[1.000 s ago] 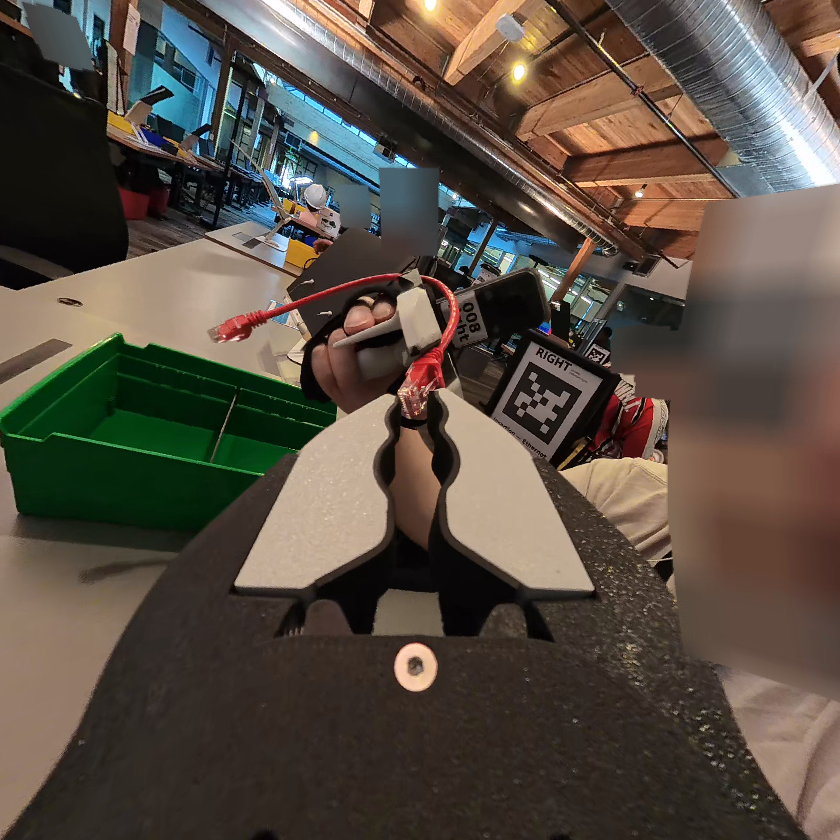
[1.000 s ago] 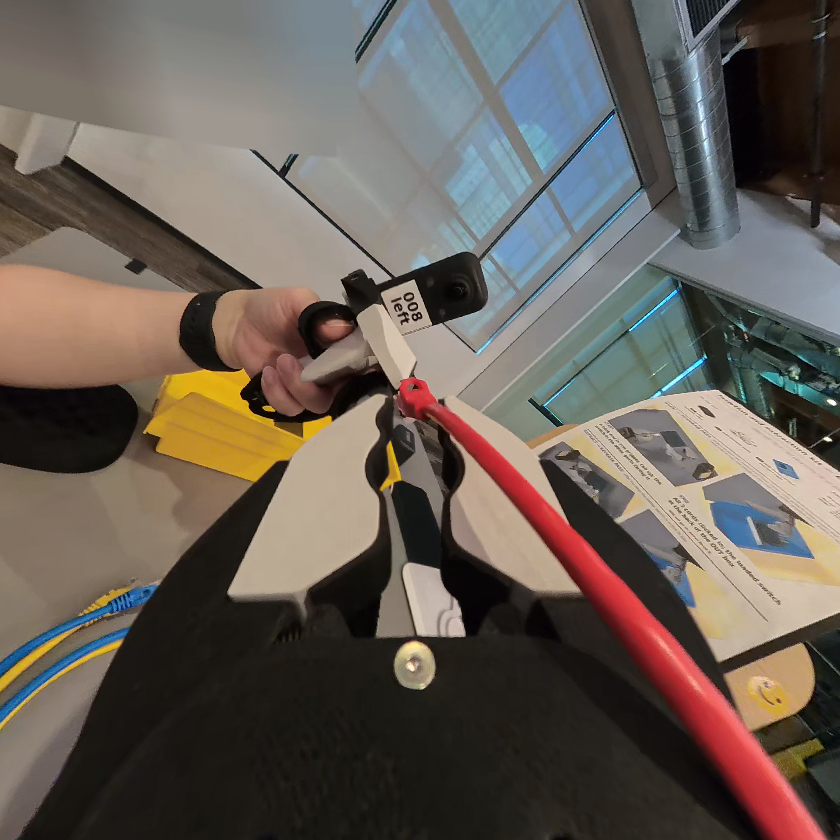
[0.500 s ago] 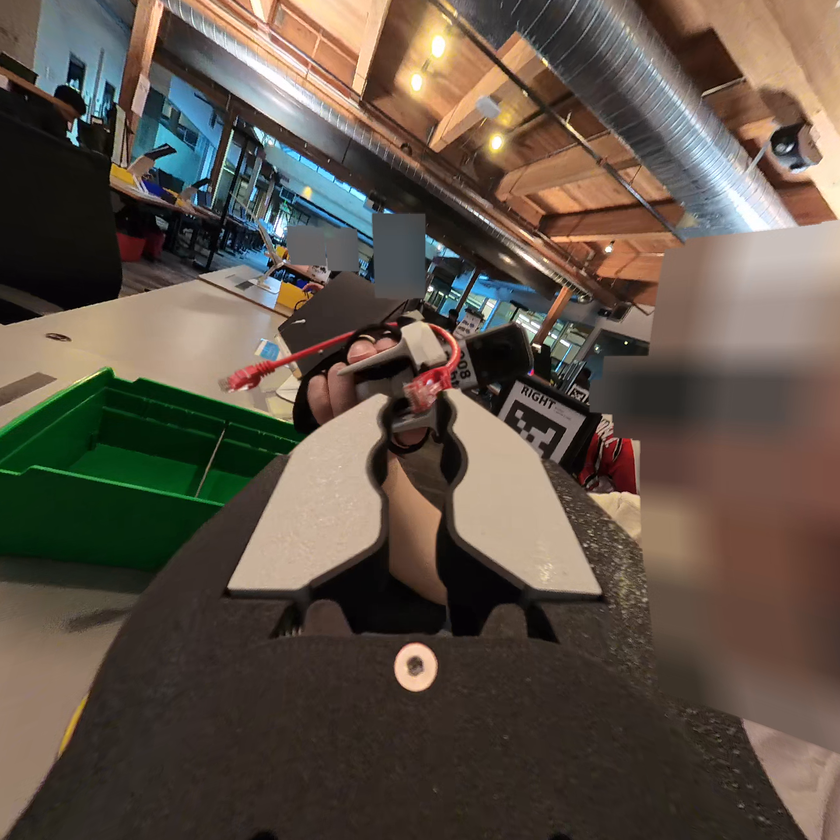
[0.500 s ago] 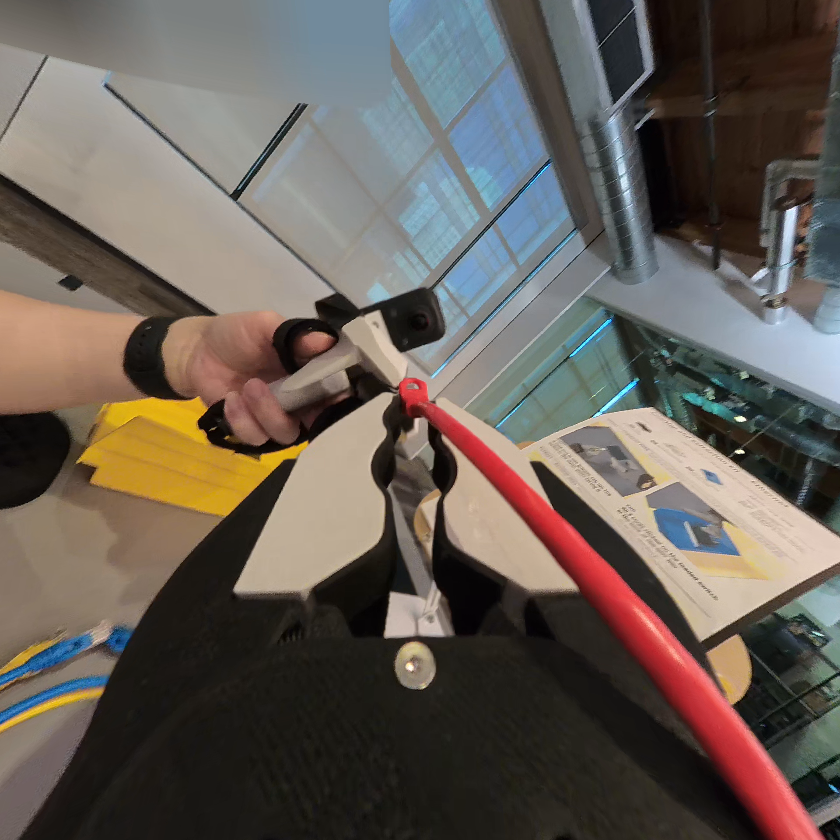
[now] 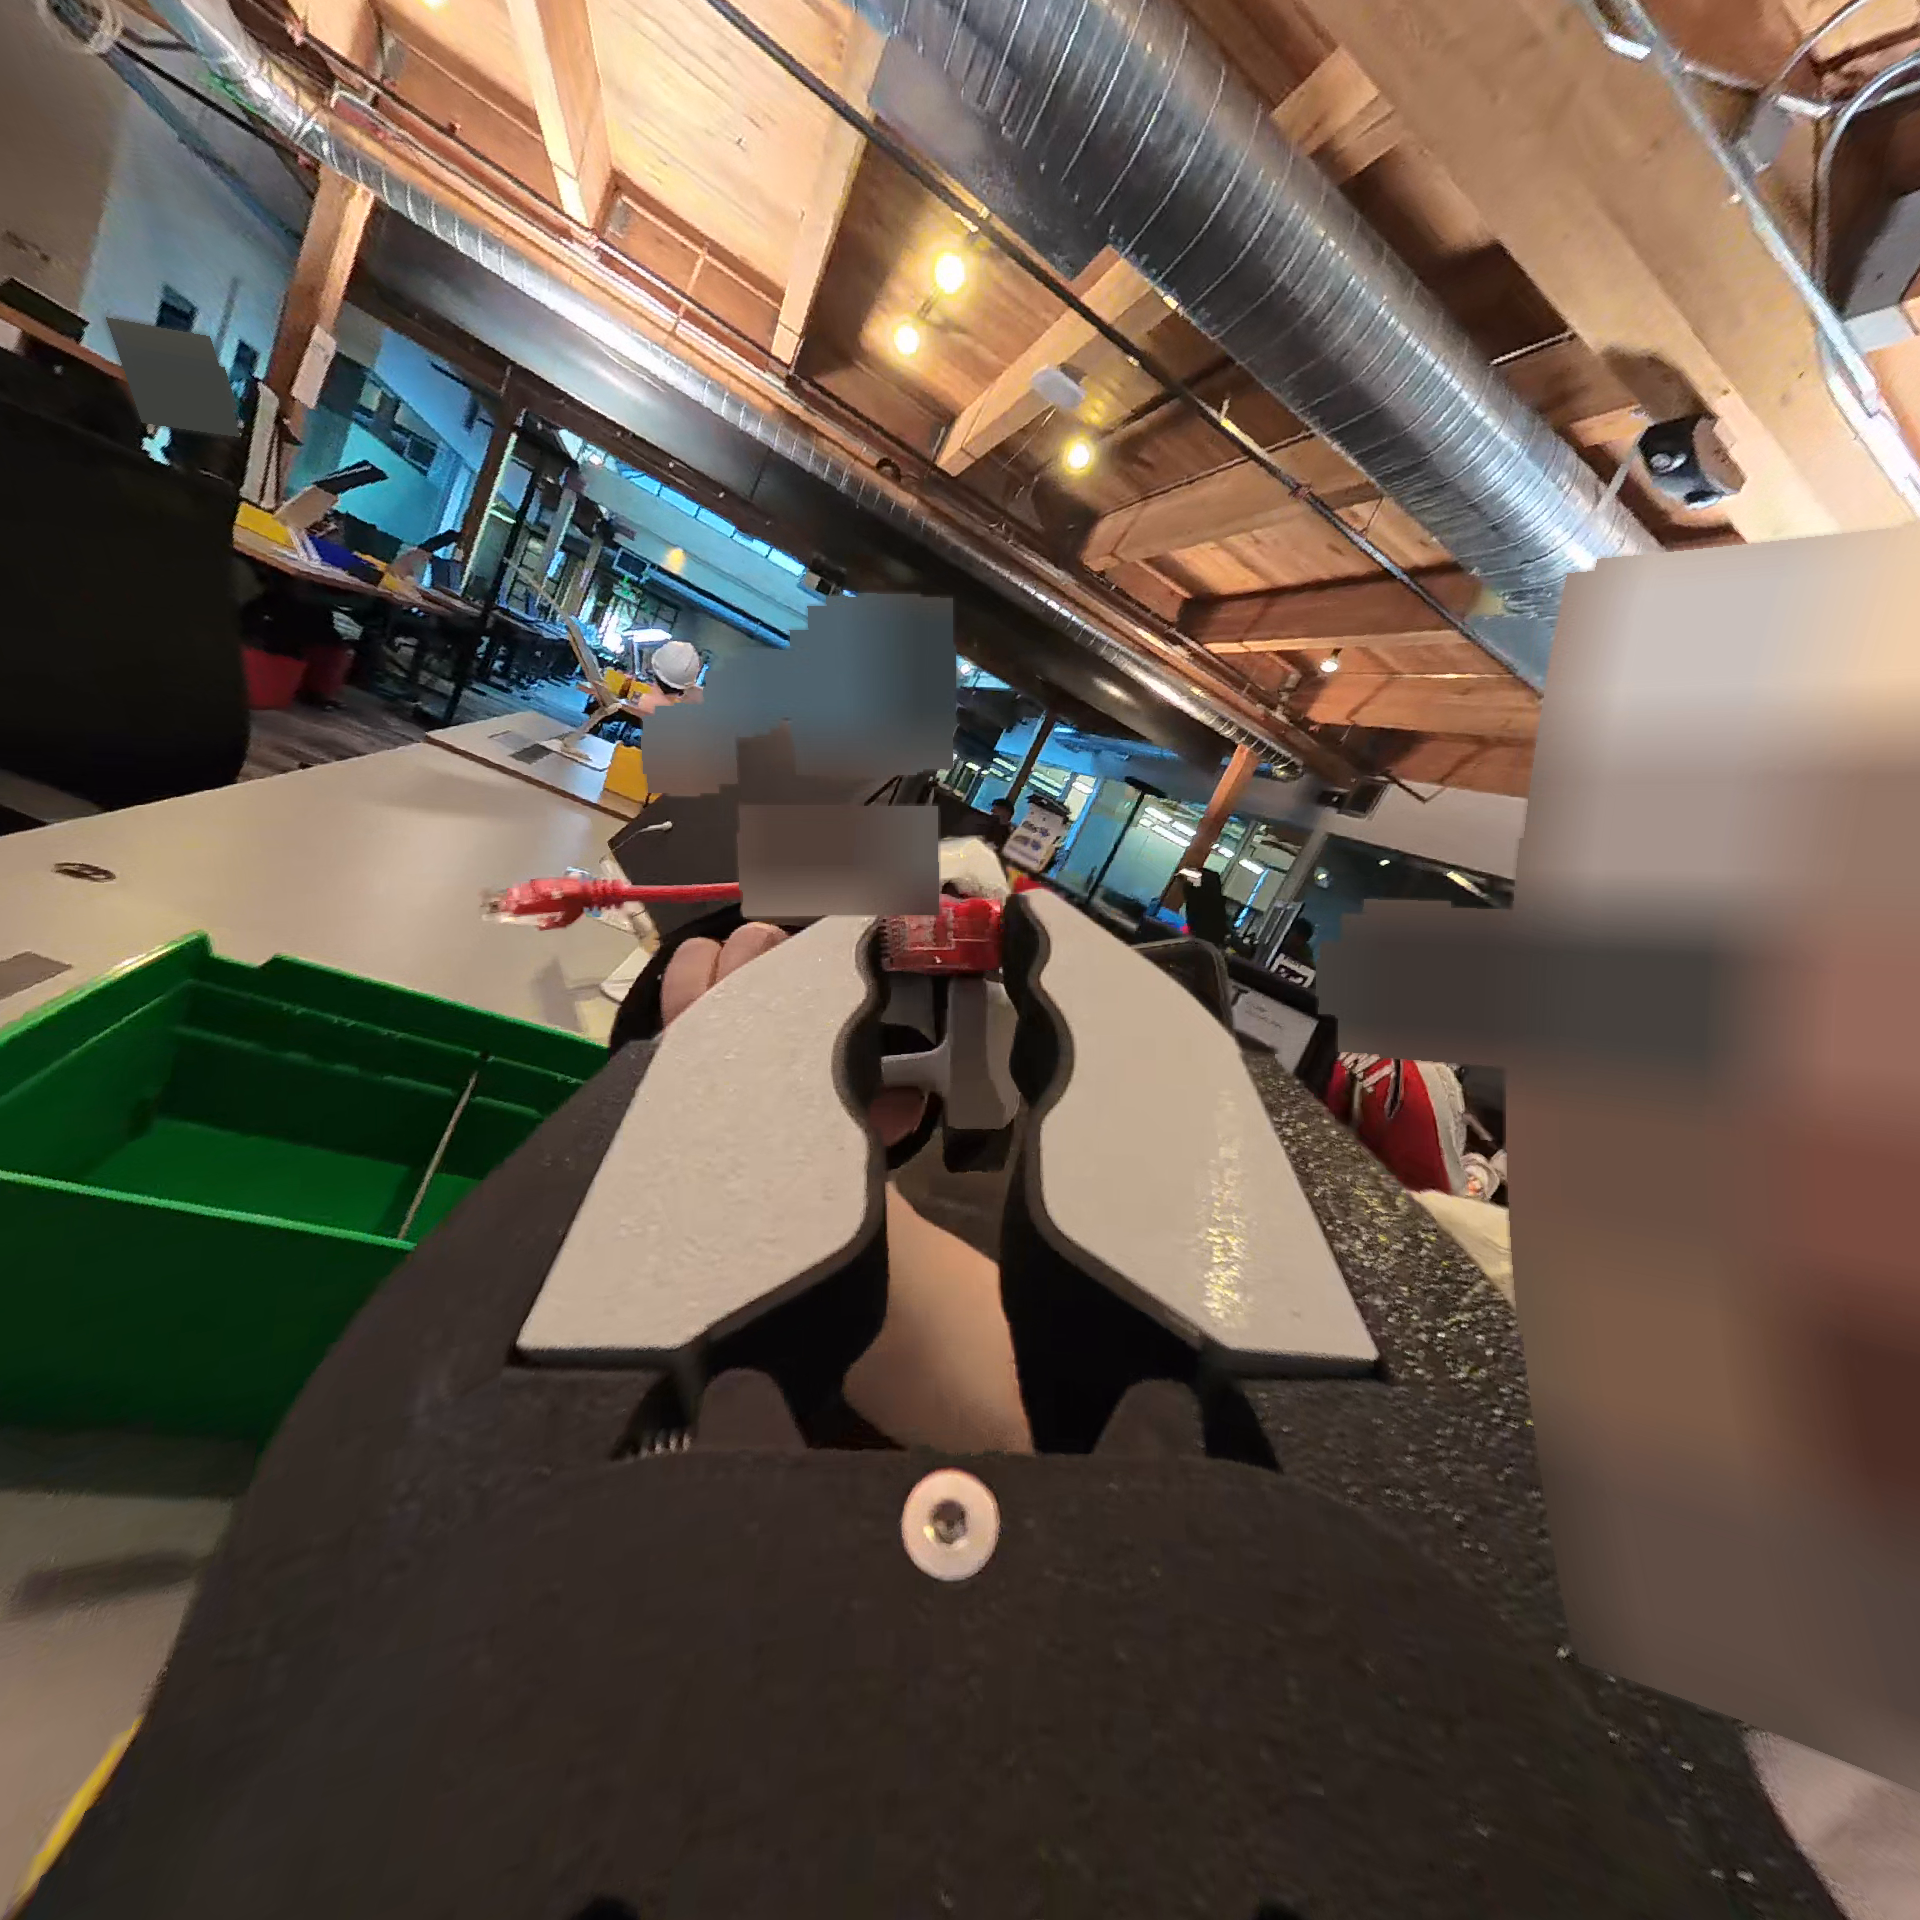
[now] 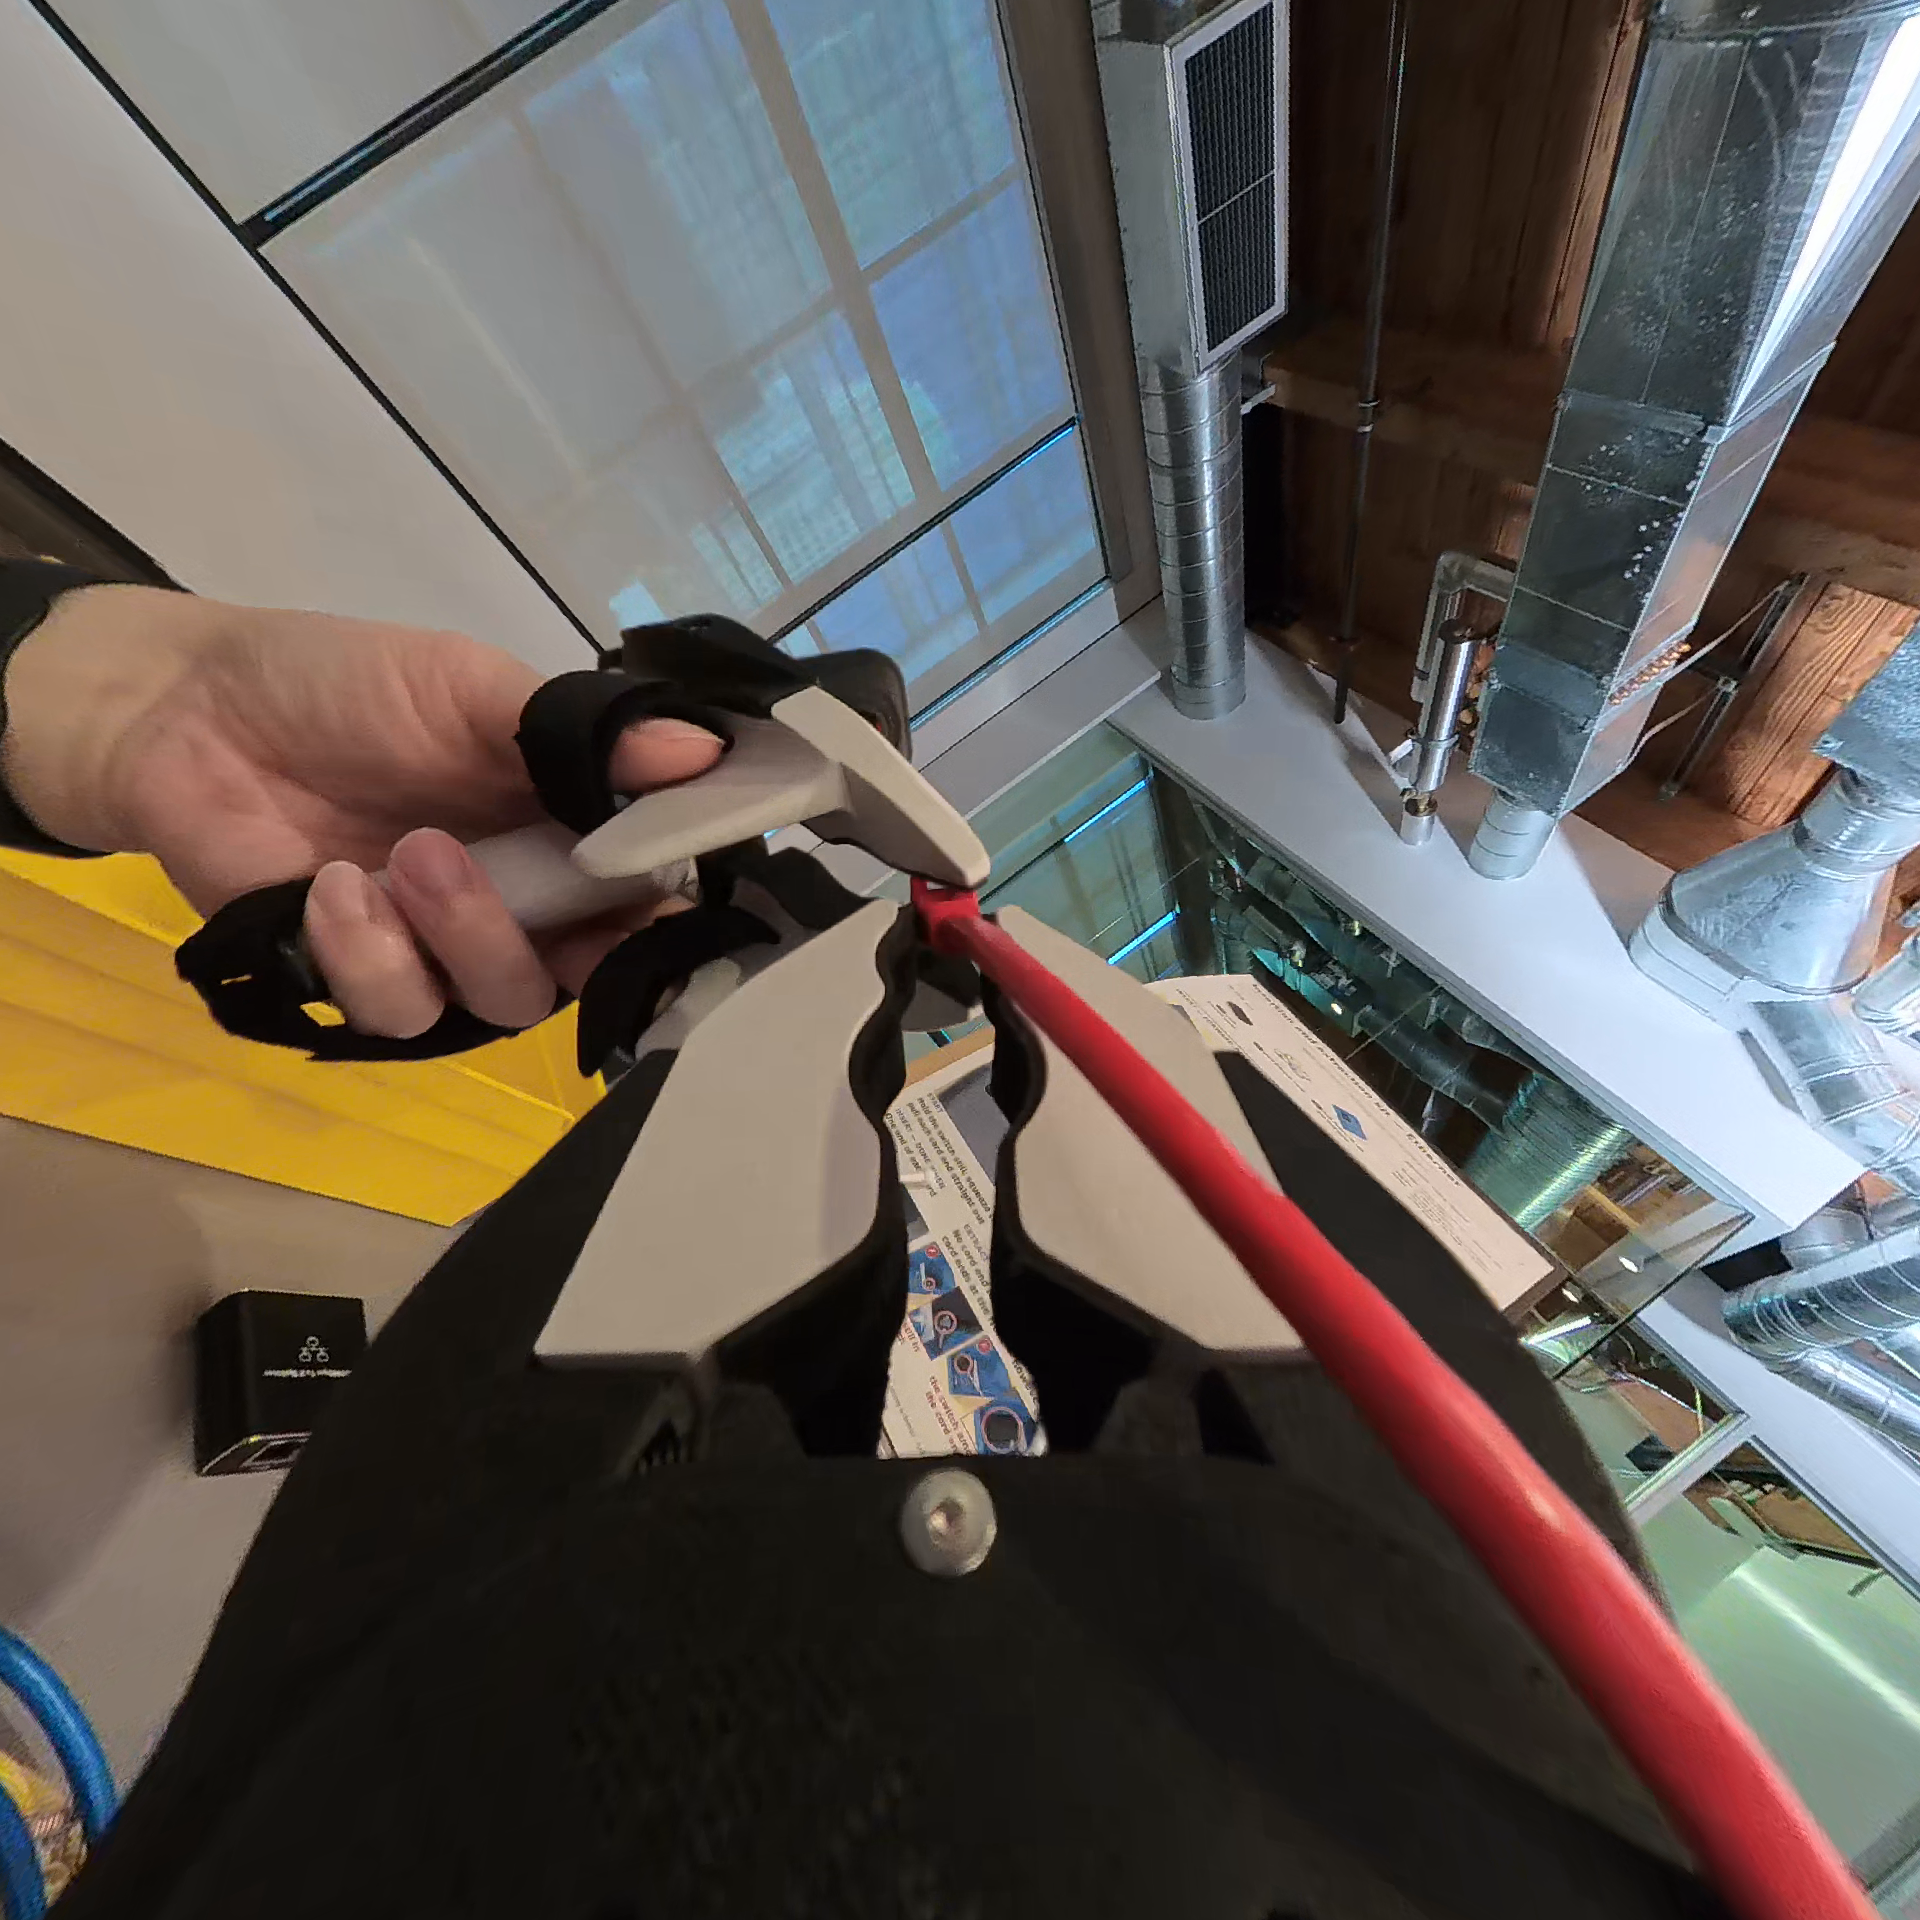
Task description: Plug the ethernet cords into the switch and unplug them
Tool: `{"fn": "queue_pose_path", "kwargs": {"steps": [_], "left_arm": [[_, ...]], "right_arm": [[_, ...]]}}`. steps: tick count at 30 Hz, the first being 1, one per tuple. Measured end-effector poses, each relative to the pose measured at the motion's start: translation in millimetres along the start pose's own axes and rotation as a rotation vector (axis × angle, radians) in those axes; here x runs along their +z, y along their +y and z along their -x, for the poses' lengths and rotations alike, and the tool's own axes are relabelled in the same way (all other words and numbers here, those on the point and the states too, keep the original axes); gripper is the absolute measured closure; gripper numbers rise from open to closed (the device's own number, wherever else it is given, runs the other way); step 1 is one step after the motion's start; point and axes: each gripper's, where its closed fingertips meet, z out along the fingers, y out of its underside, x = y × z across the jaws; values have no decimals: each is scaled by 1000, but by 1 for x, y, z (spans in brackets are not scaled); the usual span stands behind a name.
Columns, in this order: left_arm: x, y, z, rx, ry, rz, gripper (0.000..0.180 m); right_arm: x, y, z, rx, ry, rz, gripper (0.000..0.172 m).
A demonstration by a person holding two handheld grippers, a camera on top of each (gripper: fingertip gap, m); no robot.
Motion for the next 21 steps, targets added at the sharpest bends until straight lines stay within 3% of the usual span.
{"fn": "queue_pose_path", "kwargs": {"steps": [8,12,21], "left_arm": [[-11,5,12,94,-164,133,163],[-15,7,12,66,-185,169,163],[-18,11,15,47,-221,212,163]], "right_arm": [[3,10,10,-67,-52,65,155],[4,13,13,-170,-54,116,155],[3,14,16,-195,-78,140,160]]}}
